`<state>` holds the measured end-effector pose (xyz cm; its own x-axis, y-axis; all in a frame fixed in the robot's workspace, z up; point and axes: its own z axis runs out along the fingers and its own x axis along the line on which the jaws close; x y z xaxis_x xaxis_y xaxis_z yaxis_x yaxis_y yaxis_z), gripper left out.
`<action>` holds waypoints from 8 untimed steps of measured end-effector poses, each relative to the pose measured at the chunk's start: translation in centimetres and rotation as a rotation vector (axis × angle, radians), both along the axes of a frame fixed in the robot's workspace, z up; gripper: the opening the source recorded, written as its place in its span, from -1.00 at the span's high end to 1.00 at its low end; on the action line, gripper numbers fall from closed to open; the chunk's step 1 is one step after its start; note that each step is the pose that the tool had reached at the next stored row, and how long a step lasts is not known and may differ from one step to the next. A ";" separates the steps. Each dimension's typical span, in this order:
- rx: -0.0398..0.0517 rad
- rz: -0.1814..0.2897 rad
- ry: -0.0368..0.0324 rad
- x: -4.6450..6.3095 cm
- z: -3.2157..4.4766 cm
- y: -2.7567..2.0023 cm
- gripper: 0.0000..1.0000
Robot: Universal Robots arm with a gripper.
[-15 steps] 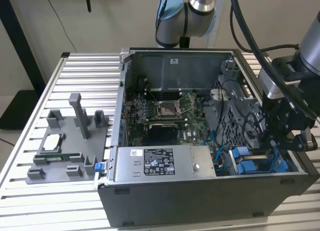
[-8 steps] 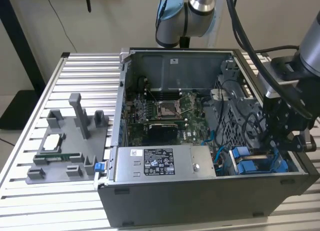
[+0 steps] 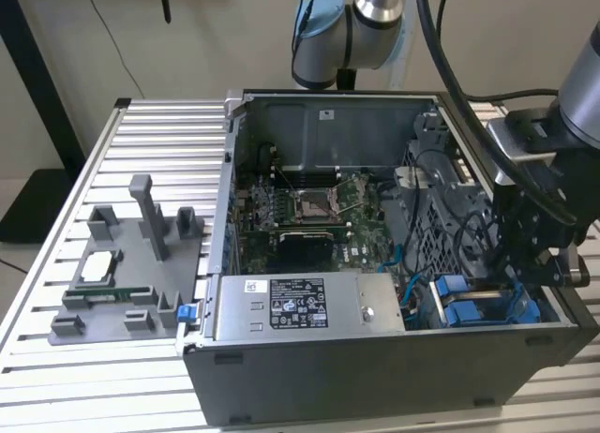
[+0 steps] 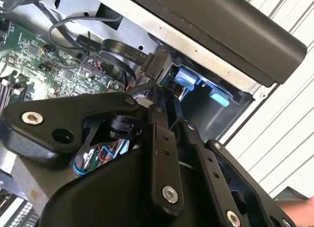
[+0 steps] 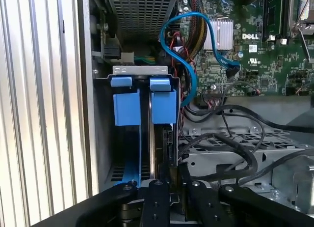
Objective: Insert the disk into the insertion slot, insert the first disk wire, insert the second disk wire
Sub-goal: 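Insert the first disk wire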
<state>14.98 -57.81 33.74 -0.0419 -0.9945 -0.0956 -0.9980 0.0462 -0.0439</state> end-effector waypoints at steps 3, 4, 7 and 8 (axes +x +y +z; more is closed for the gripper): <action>-0.0016 -0.010 -0.0001 0.0 -0.40 0.00 1.00; -0.0017 -0.013 0.0000 0.0 -0.47 0.01 1.00; 0.0024 -0.023 0.0000 -0.1 -0.44 0.00 -1.00; 0.0039 -0.026 0.0001 -0.1 -0.27 0.00 -1.00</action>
<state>14.90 -57.81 33.47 -0.0676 -0.9927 -0.0994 -0.9964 0.0722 -0.0436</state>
